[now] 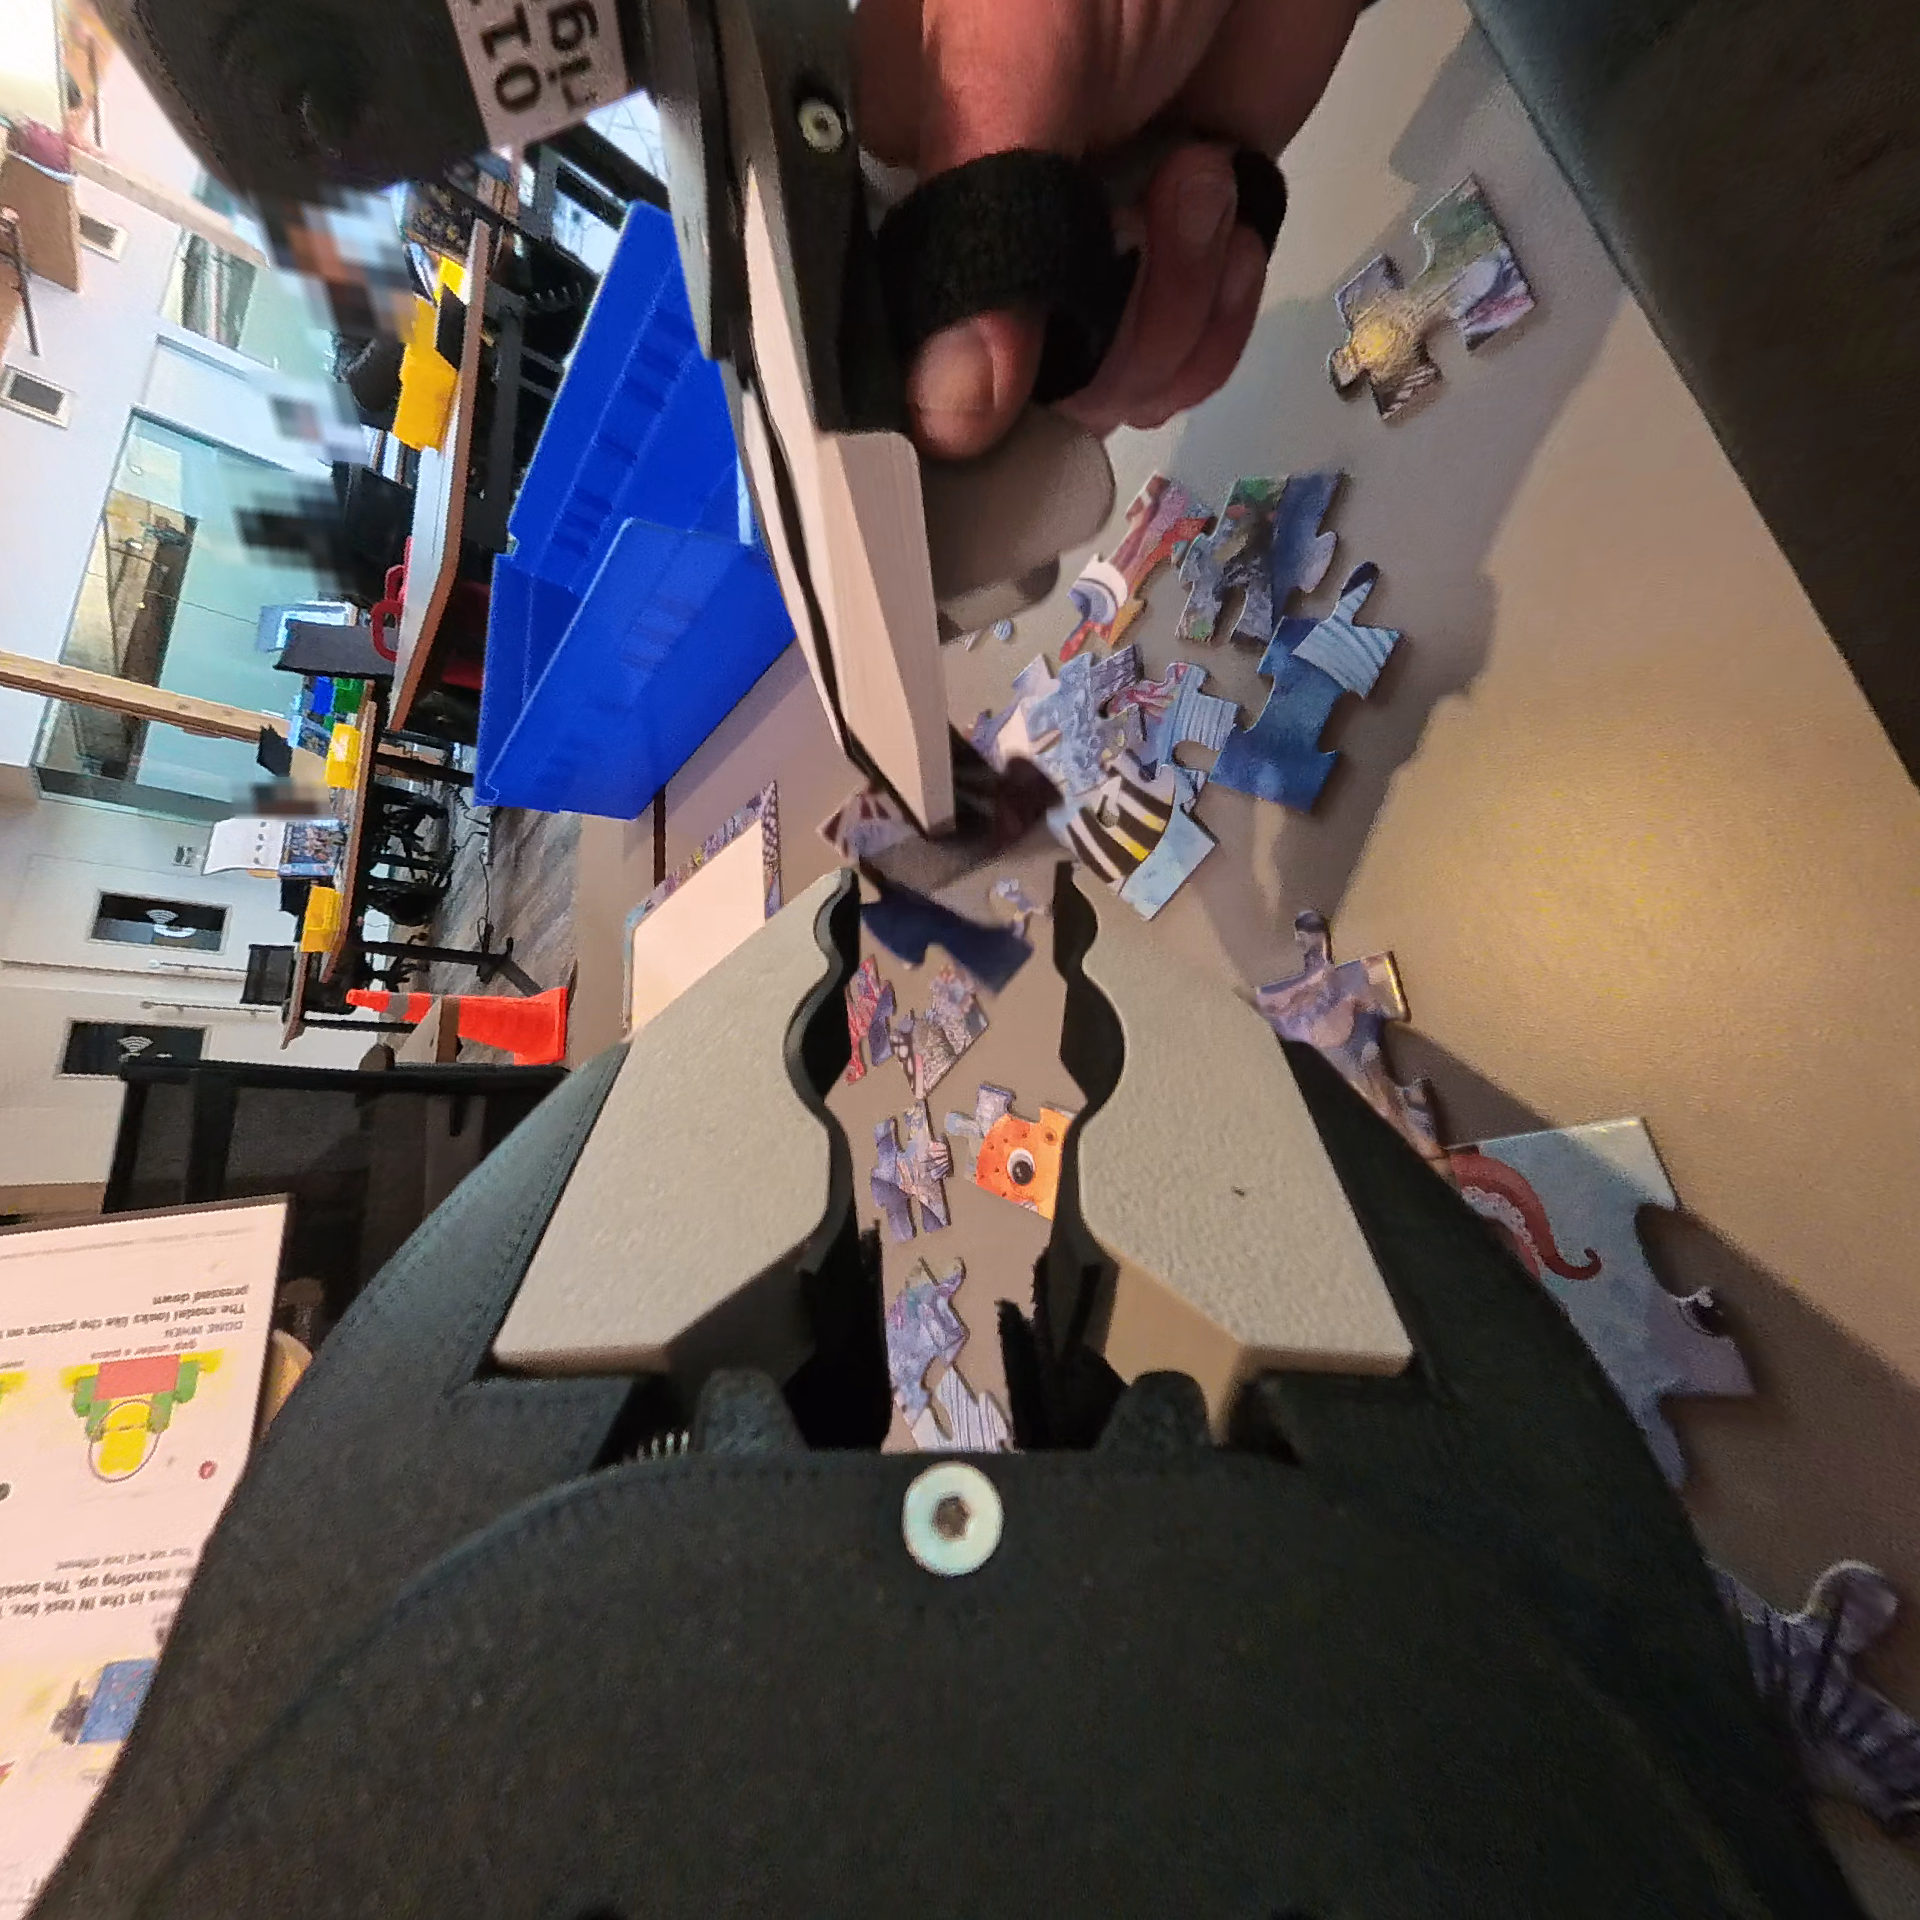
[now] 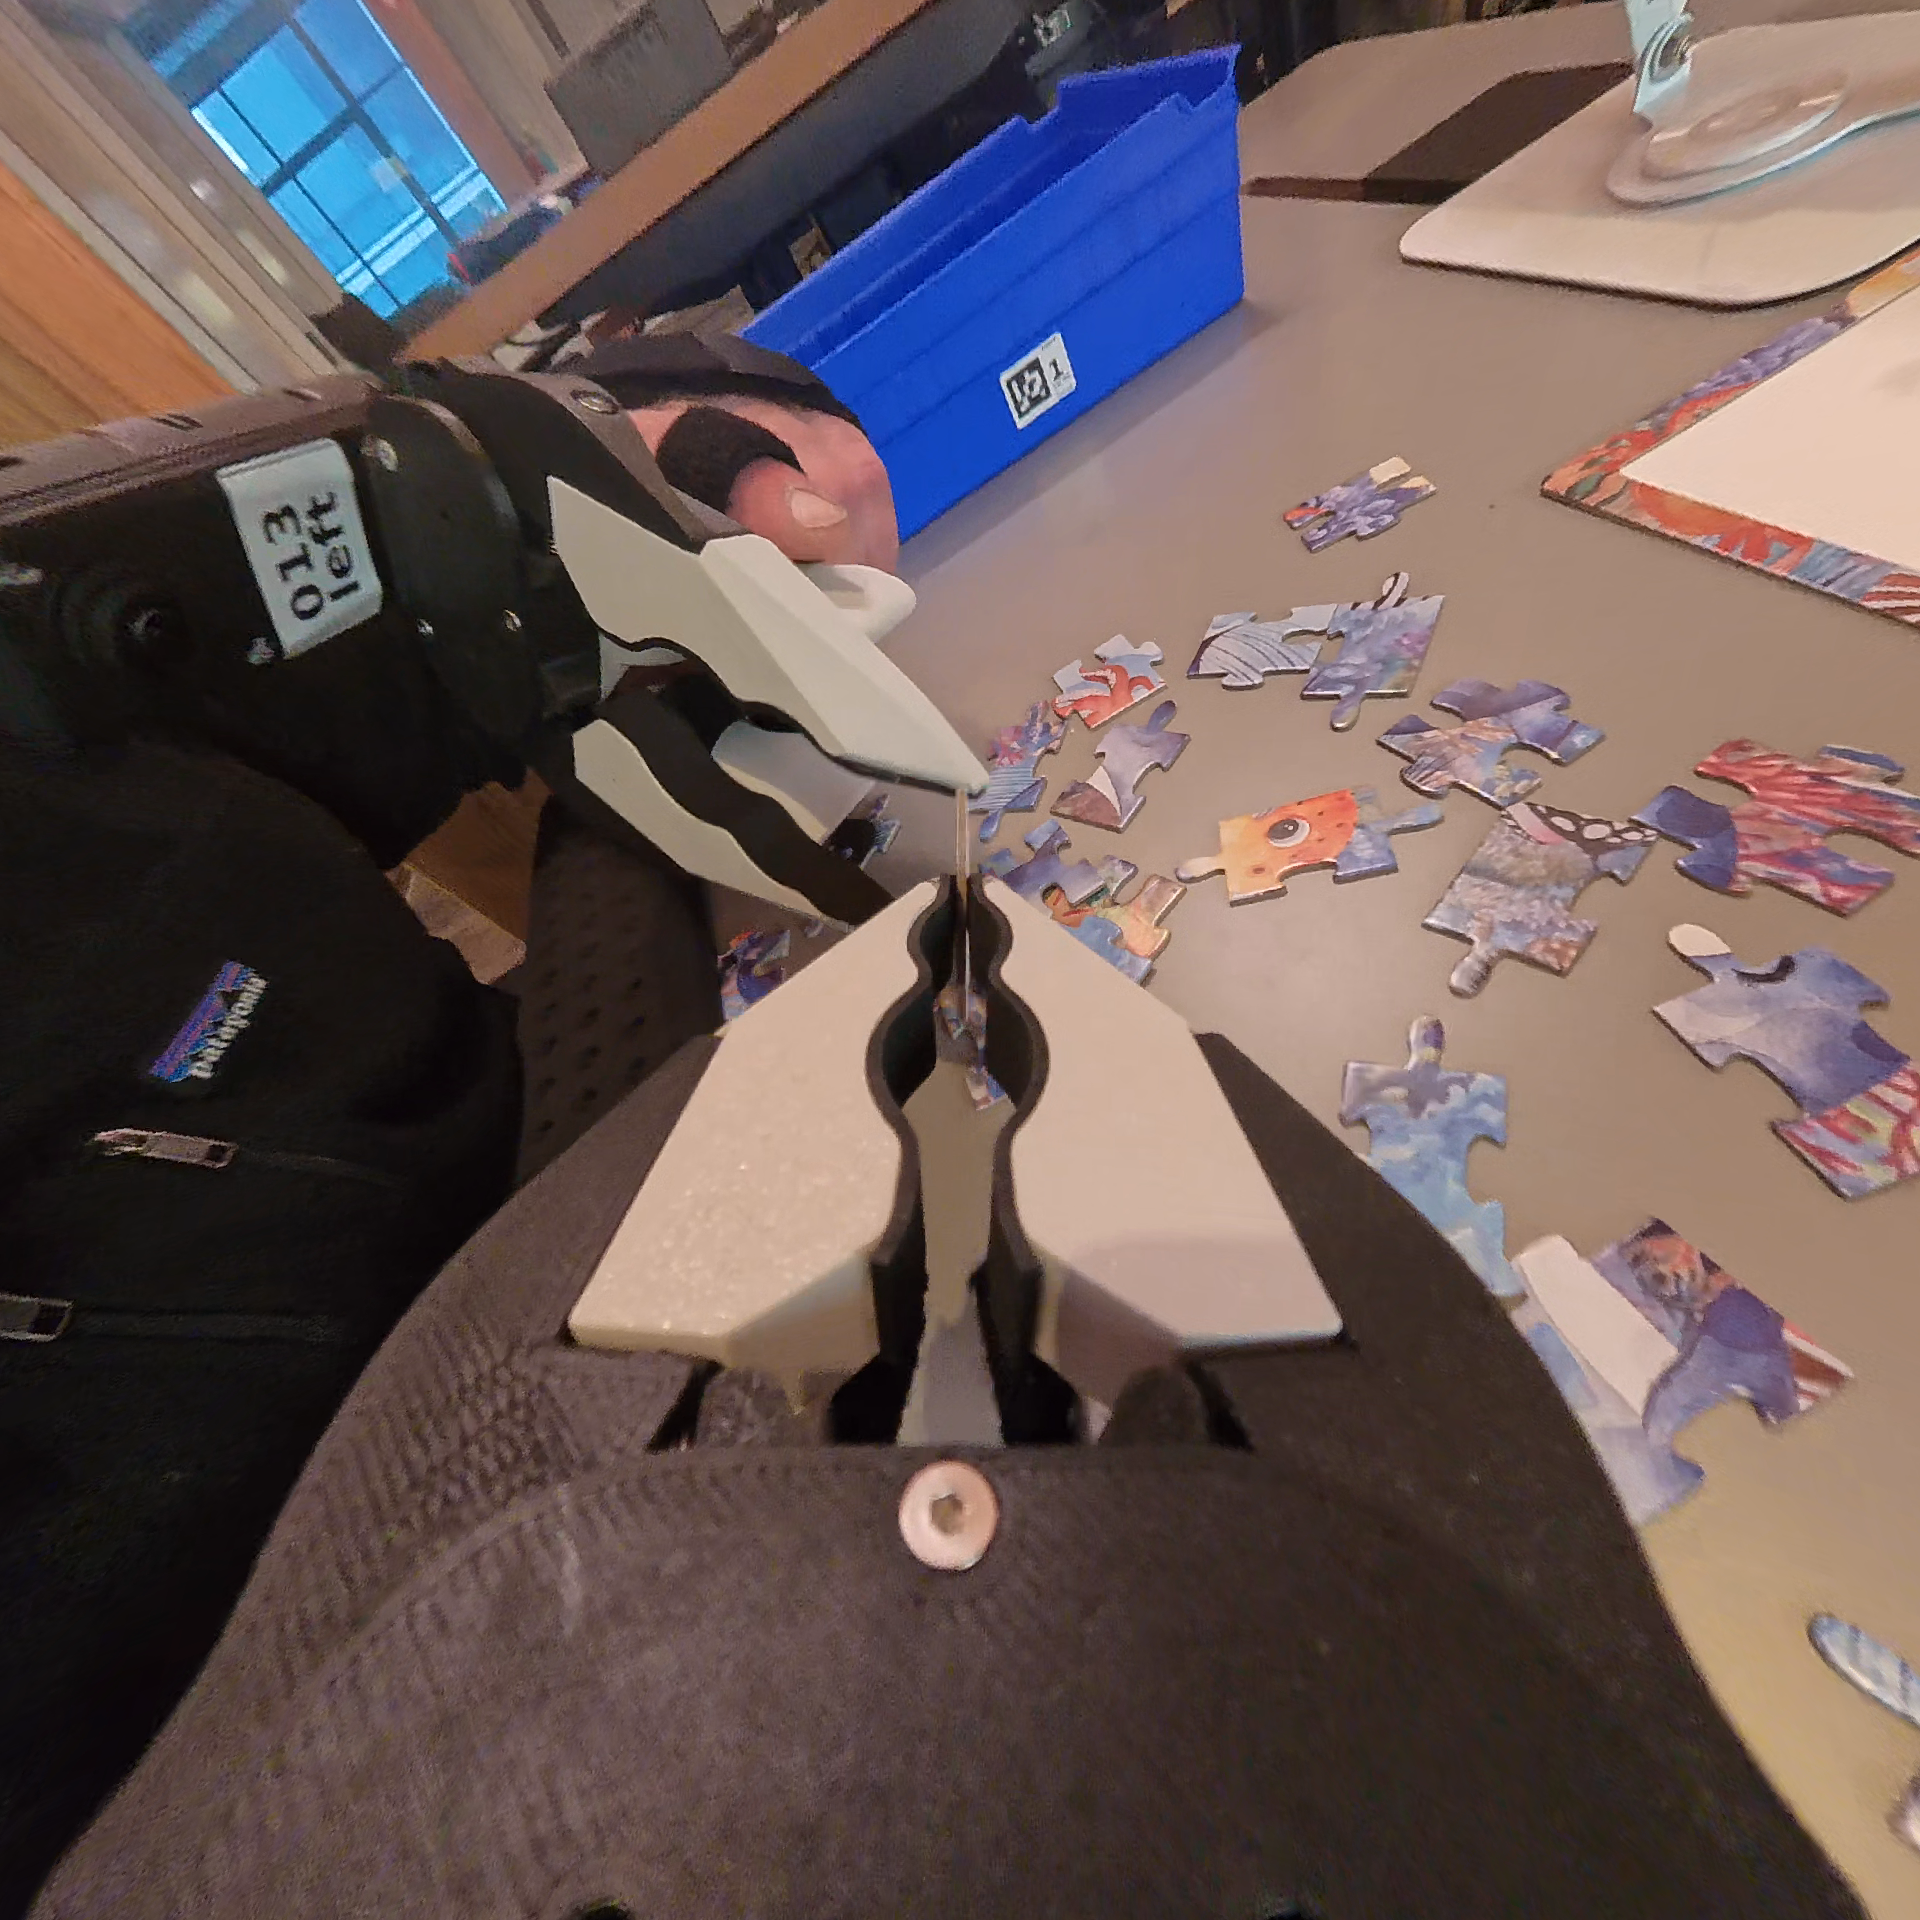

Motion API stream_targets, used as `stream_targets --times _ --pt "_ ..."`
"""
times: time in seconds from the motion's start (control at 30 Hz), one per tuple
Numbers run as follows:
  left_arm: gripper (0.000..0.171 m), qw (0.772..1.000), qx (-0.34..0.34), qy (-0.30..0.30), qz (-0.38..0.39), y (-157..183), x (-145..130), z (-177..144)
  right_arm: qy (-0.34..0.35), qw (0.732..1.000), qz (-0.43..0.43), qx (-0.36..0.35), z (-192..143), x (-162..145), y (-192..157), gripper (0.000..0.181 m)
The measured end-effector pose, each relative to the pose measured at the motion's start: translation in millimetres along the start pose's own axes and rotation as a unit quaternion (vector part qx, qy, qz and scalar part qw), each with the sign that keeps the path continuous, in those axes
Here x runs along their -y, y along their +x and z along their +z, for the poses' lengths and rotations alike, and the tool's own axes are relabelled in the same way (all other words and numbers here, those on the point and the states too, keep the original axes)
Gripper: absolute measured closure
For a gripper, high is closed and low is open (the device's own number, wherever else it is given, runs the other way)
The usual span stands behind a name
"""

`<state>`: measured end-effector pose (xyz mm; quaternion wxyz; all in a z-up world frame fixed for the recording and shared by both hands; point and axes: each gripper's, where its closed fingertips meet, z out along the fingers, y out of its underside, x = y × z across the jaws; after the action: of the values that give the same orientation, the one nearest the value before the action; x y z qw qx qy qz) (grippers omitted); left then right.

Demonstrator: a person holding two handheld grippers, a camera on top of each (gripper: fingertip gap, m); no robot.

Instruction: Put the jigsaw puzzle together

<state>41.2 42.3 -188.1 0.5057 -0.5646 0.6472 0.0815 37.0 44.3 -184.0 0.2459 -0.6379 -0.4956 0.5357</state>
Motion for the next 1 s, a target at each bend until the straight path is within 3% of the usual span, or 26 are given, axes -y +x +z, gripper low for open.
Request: stream_targets --times 0.1,0.2,0.3,0.4,0.63,1.0 --pt "0.132 1.000 0.015 -0.020 -0.001 -7.6 -10.6 -3.9 0.007 0.999 -0.012 -0.034 -32.0 4.8 5.9 0.181" --pt "0.131 0.998 0.007 -0.046 -0.035 -9.3 -34.3 -7.9 0.017 0.995 -0.001 -0.096 -91.6 1.3 24.2 0.181" --pt "0.130 0.994 -0.006 -0.087 -0.072 -7.5 -65.3 -8.2 0.011 0.983 0.028 -0.179 -152.1 -19.9 49.4 0.181" --pt "0.129 0.989 -0.011 -0.111 -0.100 -6.4 -85.1 -8.5 0.005 0.976 0.072 -0.206 -185.9 -48.3 56.0 0.181" --pt "0.126 0.981 -0.032 -0.136 -0.135 -0.6 -105.9 -10.4 -0.045 0.962 0.150 -0.224 -209.3 -117.8 62.0 0.181" --pt "0.125 0.975 -0.043 -0.159 -0.148 6.6 -117.7 -11.6 0.055 0.945 0.177 -0.268 -246.6 -102.4 98.6 0.181"
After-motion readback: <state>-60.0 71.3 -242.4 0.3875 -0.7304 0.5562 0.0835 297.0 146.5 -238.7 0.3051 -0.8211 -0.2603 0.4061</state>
